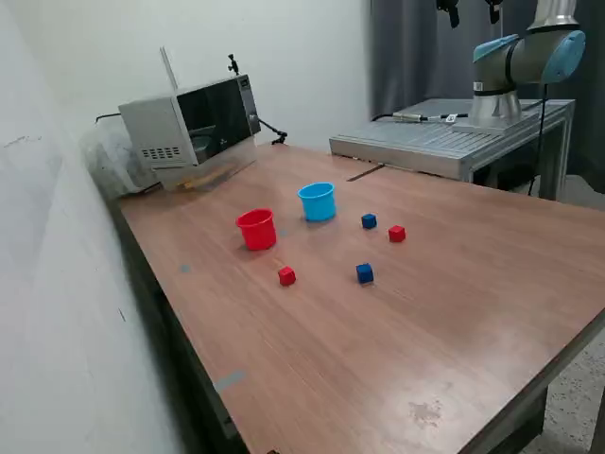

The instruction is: Place red objects in the red bin, and blue objects in the blue bin.

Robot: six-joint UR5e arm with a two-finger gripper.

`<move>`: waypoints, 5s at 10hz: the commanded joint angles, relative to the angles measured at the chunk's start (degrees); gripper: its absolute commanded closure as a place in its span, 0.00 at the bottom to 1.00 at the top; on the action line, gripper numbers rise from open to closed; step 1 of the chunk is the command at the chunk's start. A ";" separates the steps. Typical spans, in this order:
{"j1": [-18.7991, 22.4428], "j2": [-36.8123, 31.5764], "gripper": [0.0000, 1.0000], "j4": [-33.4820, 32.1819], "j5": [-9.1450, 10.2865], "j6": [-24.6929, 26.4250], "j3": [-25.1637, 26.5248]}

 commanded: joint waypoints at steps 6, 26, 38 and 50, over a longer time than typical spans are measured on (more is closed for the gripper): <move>0.00 0.00 0.00 0.00 0.00 0.00 0.00; -2.63 25.46 0.00 -50.51 1.23 0.35 -2.91; -8.79 42.71 0.00 -66.52 1.41 0.35 2.73; -8.18 47.46 0.00 -68.11 1.41 0.09 1.50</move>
